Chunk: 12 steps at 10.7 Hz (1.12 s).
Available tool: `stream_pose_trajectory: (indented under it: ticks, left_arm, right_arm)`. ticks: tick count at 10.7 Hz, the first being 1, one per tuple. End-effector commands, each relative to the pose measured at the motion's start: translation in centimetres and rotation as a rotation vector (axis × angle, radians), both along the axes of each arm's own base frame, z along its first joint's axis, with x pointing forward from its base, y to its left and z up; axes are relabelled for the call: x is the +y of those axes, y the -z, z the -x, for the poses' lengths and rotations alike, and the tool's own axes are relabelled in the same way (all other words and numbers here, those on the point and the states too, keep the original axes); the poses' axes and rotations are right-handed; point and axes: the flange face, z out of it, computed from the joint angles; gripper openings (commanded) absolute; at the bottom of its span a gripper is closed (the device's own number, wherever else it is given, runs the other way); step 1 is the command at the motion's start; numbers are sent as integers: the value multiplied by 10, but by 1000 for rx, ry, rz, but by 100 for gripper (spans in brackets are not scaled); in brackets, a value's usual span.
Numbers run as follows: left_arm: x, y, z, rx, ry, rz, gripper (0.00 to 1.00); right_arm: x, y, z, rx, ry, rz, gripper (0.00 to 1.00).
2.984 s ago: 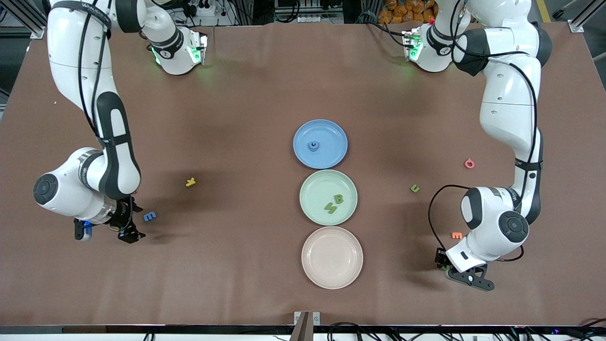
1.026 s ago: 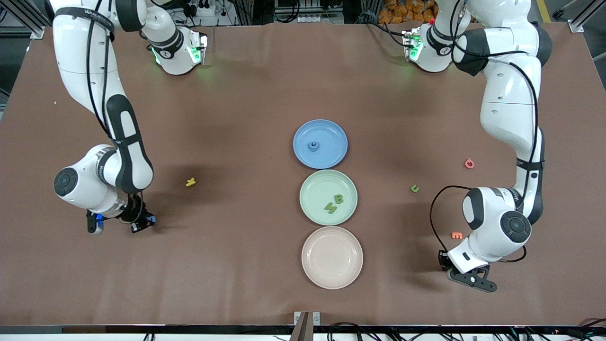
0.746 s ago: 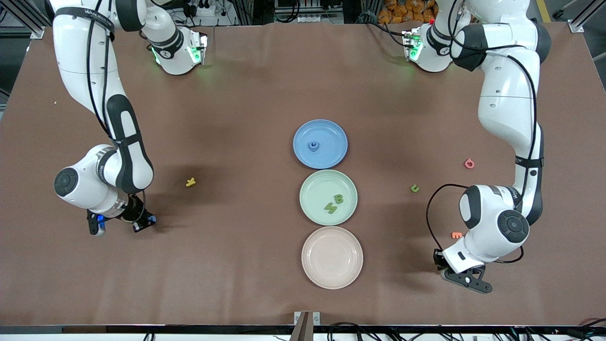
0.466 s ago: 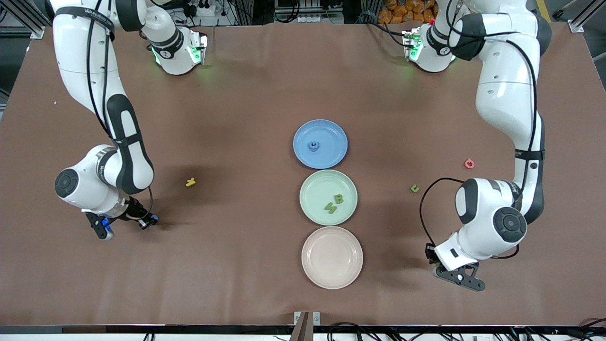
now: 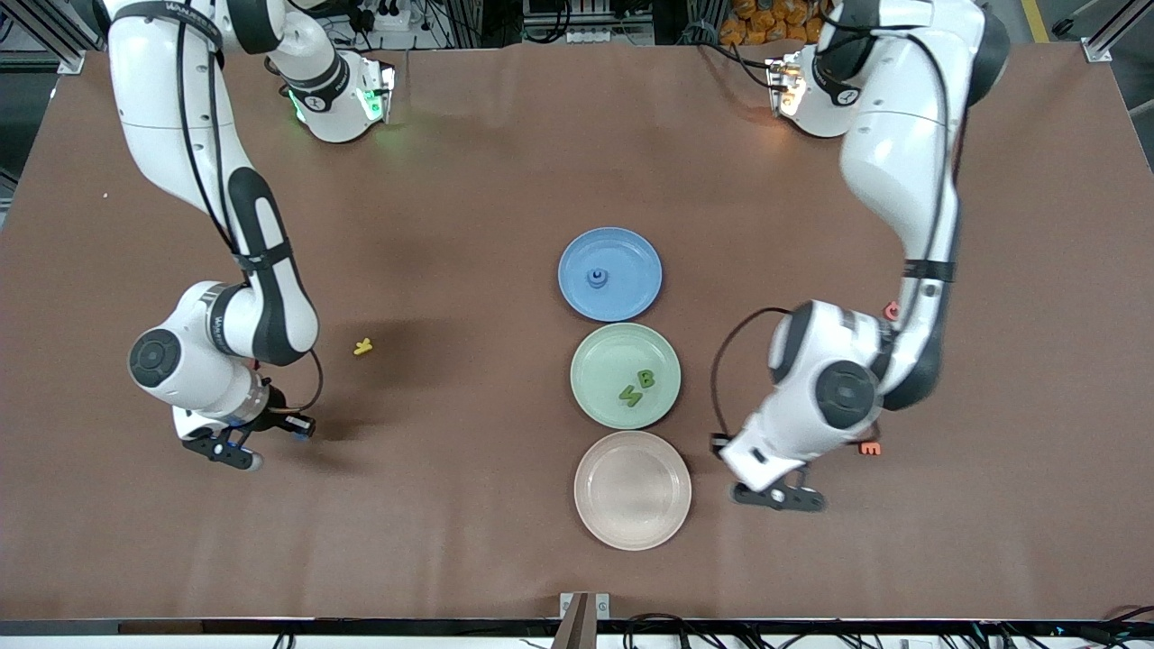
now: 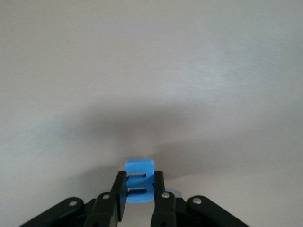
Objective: Sort letters by color into matching plates
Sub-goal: 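Carry the green b to the green plate while the right gripper lifts the 3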
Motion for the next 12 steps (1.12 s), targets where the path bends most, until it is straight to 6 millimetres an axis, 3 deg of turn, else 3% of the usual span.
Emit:
stream_pose_trajectory:
  ticks: [1,4,8,10,12]
  left_arm:
    - [-82,16,44,50,-144,8,18]
    - [-132,35,72,48,-184,20,18]
    - [-159,58,109,104,-269,-26,29]
    - [-159,60,116,110,-293,-45,32]
    - [-156,63,120,123,-324,-55,100]
  right_arm:
    - [54,-31,4,-2,-162,15,29]
    - [132,-43,14,5,-259,-21,29]
    - [245,-68,41,82,-427,-37,29]
    - [293,-71,62,95,-496,-38,29]
    - [337,-65,87,108,-531,-32,29]
